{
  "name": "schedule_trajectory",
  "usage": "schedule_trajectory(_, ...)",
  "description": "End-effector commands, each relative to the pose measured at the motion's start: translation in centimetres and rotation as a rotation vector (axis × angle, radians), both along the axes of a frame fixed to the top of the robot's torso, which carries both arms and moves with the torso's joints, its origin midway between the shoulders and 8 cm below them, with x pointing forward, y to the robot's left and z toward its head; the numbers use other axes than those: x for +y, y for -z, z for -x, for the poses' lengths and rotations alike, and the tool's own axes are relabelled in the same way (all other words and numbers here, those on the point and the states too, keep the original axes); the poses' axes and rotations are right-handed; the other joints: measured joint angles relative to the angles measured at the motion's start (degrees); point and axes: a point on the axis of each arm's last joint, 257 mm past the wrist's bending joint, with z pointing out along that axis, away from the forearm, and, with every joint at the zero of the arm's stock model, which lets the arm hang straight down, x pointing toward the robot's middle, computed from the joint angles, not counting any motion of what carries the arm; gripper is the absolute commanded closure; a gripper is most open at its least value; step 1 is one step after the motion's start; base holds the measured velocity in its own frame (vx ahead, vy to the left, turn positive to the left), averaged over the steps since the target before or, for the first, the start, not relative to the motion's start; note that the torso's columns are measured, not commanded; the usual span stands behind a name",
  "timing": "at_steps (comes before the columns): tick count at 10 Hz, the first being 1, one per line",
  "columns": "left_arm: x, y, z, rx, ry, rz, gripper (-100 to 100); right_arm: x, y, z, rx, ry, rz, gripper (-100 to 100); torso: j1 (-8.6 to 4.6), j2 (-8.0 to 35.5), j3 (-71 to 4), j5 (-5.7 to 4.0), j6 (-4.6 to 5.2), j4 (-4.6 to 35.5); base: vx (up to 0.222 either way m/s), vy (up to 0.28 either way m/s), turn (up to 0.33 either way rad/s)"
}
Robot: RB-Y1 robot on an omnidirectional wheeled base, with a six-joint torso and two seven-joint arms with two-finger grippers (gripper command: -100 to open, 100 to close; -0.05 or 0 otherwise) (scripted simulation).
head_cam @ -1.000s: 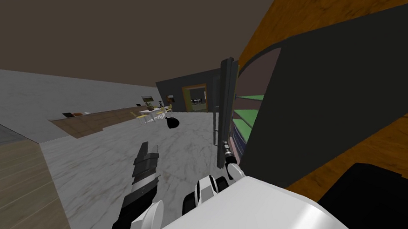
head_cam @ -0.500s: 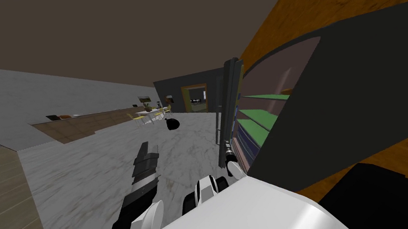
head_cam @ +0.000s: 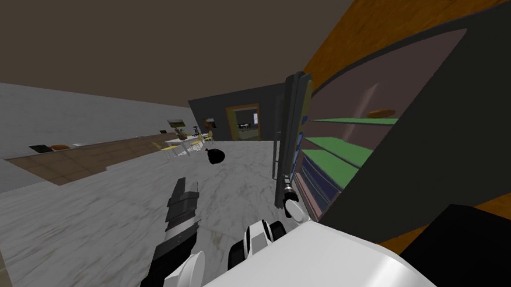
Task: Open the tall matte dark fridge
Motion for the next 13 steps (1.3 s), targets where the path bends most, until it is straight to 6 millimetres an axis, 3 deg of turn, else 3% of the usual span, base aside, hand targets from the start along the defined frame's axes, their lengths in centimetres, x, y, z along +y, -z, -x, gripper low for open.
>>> schedule_trajectory(1, 0.0, 0.0, 0.0, 0.0, 0.0, 0.0, 0, -1.0, -1.0, -0.4, -0.013, 0.026, 0.009, -100, 0.16, -0.19, -0.09, 0.02, 0.01, -0.03, 0.123, 0.092, -0.089)
schedule_trajectory(3, 0.0, 0.0, 0.0, 0.0, 0.0, 0.0, 0, -1.8, -1.8, -0.6, -0.023, 0.048, 0.016, -100, 0.58, -0.47, -0.29, 0.15, -0.02, -0.13, 0.146, 0.114, -0.071)
schedule_trajectory(8, 0.0, 0.0, 0.0, 0.0, 0.0, 0.0, 0, -4.1, -3.9, -1.2, -0.048, 0.108, 0.034, -100, 0.17, -0.21, -0.15, 0.36, 0.2, 0.26, 0.151, 0.129, -0.077)
schedule_trajectory(10, 0.0, 0.0, 0.0, 0.0, 0.0, 0.0, 0, -3.1, -2.9, -0.9, -0.027, 0.091, 0.023, -100, 0.14, 0.04, 0.02, 0.19, 0.08, 0.16, 0.037, 0.04, -0.006)
schedule_trajectory(11, 0.0, 0.0, 0.0, 0.0, 0.0, 0.0, 0, -3.1, -2.9, -0.9, -0.027, 0.091, 0.023, 100, 0.15, 0.02, 0.02, 0.07, 0.02, 0.05, 0.006, 0.005, 0.0)
schedule_trajectory(13, 0.0, 0.0, 0.0, 0.0, 0.0, 0.0, 0, -4.5, -3.2, -0.5, -0.026, 0.137, 0.026, 100, 0.74, -0.61, -0.34, 0.17, -0.02, -0.15, 0.184, 0.144, -0.087)
